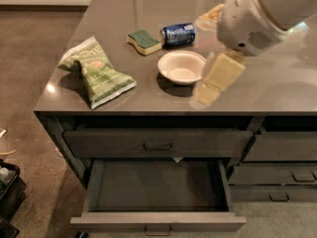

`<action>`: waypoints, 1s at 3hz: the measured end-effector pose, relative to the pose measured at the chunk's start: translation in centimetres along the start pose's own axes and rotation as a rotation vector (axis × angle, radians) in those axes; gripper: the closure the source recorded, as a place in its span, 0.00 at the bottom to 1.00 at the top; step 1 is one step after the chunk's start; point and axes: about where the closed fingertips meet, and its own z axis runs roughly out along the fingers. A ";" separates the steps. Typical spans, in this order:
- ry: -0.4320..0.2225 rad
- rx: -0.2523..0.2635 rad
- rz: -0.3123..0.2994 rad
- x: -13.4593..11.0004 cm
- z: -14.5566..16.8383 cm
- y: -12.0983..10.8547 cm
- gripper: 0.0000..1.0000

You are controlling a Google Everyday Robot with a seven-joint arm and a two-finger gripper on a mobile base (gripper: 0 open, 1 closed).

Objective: Place green jalapeno chip bag into middle drawer

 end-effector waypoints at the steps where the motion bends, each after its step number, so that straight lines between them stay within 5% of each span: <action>1: -0.166 -0.084 -0.067 -7.9 4.2 0.5 0.00; 3: -0.192 -0.054 -0.039 -8.2 4.3 0.8 0.00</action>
Offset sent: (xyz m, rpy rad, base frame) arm 0.0060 0.0801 0.0056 0.1184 0.0123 0.1325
